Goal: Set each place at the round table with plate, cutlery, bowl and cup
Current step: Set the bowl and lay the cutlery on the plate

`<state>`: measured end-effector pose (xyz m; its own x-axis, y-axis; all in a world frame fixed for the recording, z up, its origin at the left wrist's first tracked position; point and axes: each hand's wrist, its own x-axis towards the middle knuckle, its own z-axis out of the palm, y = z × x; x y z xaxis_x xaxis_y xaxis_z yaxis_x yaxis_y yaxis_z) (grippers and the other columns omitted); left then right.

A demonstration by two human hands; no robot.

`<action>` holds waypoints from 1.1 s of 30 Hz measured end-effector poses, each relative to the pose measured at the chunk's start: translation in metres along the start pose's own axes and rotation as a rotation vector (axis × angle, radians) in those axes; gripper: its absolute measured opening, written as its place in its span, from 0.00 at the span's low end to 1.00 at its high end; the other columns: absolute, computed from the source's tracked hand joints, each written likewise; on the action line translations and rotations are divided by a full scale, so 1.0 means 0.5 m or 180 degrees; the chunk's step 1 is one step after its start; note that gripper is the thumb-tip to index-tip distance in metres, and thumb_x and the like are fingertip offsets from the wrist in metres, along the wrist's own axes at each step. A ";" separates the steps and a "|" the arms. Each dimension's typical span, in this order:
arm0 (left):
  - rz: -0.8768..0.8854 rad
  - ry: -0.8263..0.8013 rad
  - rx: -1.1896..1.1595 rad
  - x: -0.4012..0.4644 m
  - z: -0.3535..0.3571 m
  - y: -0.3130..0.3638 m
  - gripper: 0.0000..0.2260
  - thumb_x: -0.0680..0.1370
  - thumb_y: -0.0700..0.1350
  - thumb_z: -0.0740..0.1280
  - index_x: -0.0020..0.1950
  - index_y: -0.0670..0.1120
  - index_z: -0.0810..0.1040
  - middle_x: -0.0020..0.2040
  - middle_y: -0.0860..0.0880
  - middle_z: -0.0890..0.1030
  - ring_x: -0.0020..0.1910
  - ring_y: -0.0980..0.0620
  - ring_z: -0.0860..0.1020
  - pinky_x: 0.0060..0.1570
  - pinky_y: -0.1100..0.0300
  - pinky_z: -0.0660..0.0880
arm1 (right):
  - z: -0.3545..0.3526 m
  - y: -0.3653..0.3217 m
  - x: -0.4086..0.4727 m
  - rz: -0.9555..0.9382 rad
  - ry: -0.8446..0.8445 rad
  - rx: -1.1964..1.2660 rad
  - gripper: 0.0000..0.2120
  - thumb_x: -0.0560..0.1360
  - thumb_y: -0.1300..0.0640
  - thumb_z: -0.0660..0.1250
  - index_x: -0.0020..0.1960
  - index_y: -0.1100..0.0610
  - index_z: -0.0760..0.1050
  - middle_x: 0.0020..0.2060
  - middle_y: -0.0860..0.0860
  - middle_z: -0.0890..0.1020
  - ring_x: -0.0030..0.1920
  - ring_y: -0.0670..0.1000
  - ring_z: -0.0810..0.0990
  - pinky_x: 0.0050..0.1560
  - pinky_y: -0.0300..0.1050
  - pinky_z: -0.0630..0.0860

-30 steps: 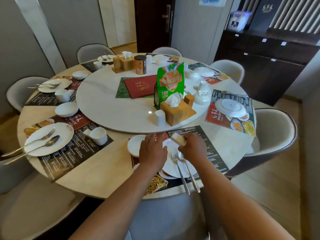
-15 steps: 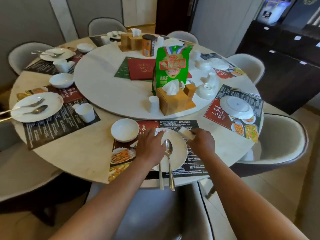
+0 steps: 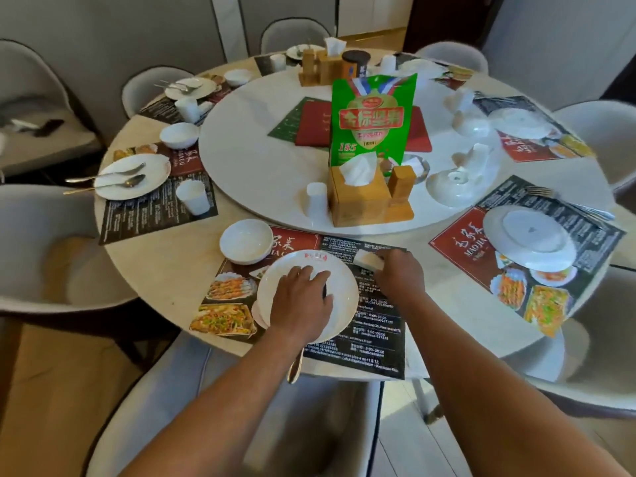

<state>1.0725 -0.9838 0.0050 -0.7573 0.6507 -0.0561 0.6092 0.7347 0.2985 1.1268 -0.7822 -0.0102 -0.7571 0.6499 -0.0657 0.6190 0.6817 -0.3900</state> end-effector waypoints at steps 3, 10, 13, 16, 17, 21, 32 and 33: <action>-0.0101 -0.0012 -0.0019 0.008 0.008 0.006 0.22 0.82 0.54 0.62 0.77 0.55 0.68 0.77 0.48 0.68 0.76 0.46 0.63 0.77 0.46 0.59 | 0.005 0.006 0.025 -0.0151 -0.0120 0.0013 0.19 0.72 0.64 0.66 0.61 0.53 0.81 0.51 0.59 0.84 0.53 0.62 0.81 0.51 0.51 0.78; -0.0304 0.0048 -0.0101 0.031 0.012 0.002 0.22 0.82 0.54 0.62 0.77 0.55 0.67 0.77 0.49 0.67 0.77 0.46 0.61 0.78 0.46 0.58 | 0.010 0.010 0.049 -0.0367 -0.0203 -0.0104 0.21 0.72 0.64 0.65 0.62 0.51 0.81 0.50 0.57 0.84 0.52 0.61 0.80 0.50 0.50 0.77; -0.0331 0.0033 -0.0111 0.036 0.017 0.001 0.23 0.82 0.54 0.62 0.77 0.55 0.67 0.77 0.49 0.67 0.77 0.46 0.61 0.78 0.46 0.58 | 0.008 0.009 0.051 -0.0427 -0.0182 -0.0162 0.21 0.72 0.63 0.65 0.63 0.50 0.80 0.50 0.56 0.85 0.52 0.61 0.81 0.49 0.49 0.77; -0.0373 0.0047 -0.0101 0.041 0.020 -0.002 0.23 0.82 0.55 0.62 0.77 0.55 0.67 0.77 0.49 0.68 0.77 0.45 0.62 0.77 0.46 0.60 | 0.005 0.008 0.051 -0.0423 -0.0207 -0.0173 0.22 0.72 0.63 0.66 0.65 0.48 0.79 0.51 0.55 0.85 0.52 0.60 0.81 0.50 0.49 0.77; -0.0372 0.0060 -0.0096 0.042 0.021 -0.002 0.23 0.82 0.55 0.62 0.77 0.54 0.67 0.77 0.49 0.68 0.77 0.45 0.63 0.77 0.46 0.60 | 0.003 0.008 0.050 -0.0420 -0.0225 -0.0169 0.23 0.72 0.62 0.67 0.65 0.48 0.79 0.51 0.55 0.84 0.52 0.59 0.81 0.50 0.49 0.77; -0.0321 0.0093 -0.0140 0.037 0.013 -0.007 0.22 0.82 0.54 0.62 0.77 0.54 0.67 0.76 0.49 0.69 0.76 0.45 0.63 0.76 0.46 0.61 | -0.015 0.005 0.042 -0.0303 -0.0231 -0.0131 0.24 0.73 0.60 0.69 0.68 0.49 0.76 0.55 0.54 0.83 0.55 0.58 0.80 0.52 0.49 0.76; -0.0374 0.0377 -0.0102 0.024 -0.043 -0.049 0.23 0.82 0.55 0.62 0.76 0.52 0.68 0.76 0.47 0.68 0.76 0.44 0.61 0.74 0.44 0.61 | -0.052 -0.105 -0.014 -0.0941 0.0285 -0.0341 0.20 0.74 0.54 0.70 0.66 0.50 0.77 0.61 0.51 0.80 0.58 0.55 0.80 0.54 0.51 0.79; -0.0396 0.0385 -0.0053 0.026 -0.049 -0.051 0.23 0.82 0.55 0.62 0.76 0.52 0.67 0.76 0.47 0.68 0.76 0.44 0.62 0.74 0.44 0.62 | -0.052 -0.123 -0.008 -0.1090 0.0283 -0.0443 0.19 0.74 0.56 0.69 0.65 0.51 0.78 0.61 0.52 0.80 0.58 0.55 0.79 0.53 0.51 0.79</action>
<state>1.0412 -0.9986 0.0200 -0.8500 0.5263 0.0213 0.5057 0.8042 0.3123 1.0972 -0.8180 0.0377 -0.9078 0.3990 0.1291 0.3603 0.8996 -0.2468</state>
